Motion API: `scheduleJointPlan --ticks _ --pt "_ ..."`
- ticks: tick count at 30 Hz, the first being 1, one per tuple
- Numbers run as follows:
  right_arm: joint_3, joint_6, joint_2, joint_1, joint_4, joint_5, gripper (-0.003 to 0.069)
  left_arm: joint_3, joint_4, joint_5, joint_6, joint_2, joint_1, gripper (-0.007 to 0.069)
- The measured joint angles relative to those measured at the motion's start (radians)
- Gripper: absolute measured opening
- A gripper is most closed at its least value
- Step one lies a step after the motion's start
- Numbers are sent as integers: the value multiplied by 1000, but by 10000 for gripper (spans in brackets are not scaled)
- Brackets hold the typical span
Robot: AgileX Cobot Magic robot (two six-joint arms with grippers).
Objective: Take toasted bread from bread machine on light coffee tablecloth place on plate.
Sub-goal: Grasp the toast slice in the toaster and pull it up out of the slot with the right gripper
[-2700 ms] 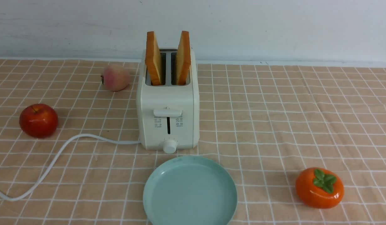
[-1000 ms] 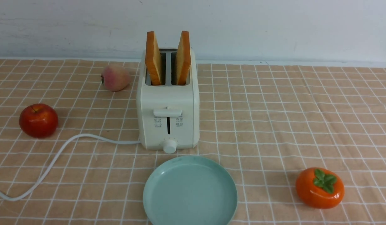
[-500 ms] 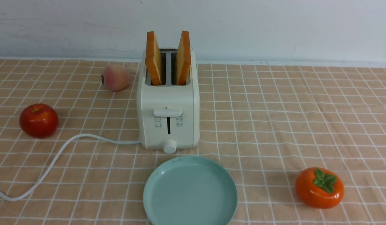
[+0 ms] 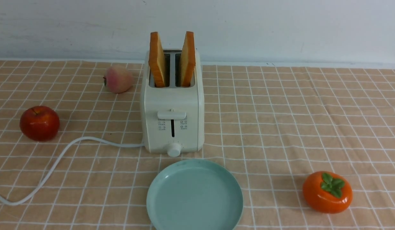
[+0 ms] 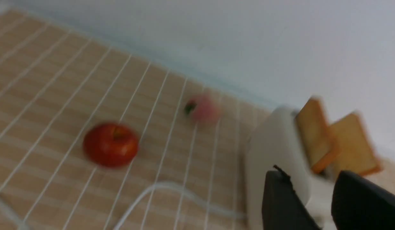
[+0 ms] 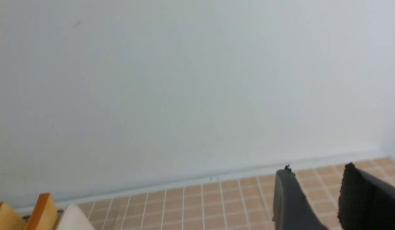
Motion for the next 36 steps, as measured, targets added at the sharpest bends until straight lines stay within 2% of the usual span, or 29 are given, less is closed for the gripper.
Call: scheduleJointPlan --ticks 2,3,6,8,10,13,16,21,26,31,36 --pt "8 -6 69 22 58 5 239 0 -24 106 -1 50 0 237" --pt "10 -8 76 25 69 8 239 0 -24 106 -1 55 0 237" --pt "-10 -101 208 117 173 65 239 0 -69 228 -1 116 0 237" --pt "-73 -166 330 184 285 148 239 0 -95 294 4 143 0 237" --pt "-117 -196 386 207 339 192 239 0 -98 320 11 148 0 237" --pt "-334 -300 600 252 534 347 242 -1 -105 386 45 149 0 237" --pt "-548 -350 775 268 649 447 260 -1 -129 413 56 148 0 237" --pt "-872 -354 1014 338 662 535 337 -1 -209 429 93 148 0 237" --pt "-1064 -246 1169 401 573 549 411 -1 -269 430 140 148 0 237" --pt "-1153 -173 1254 415 482 534 426 -1 -279 429 161 148 -32 237" --pt "-1162 -159 1301 415 477 487 424 -1 -254 421 163 148 -106 237"
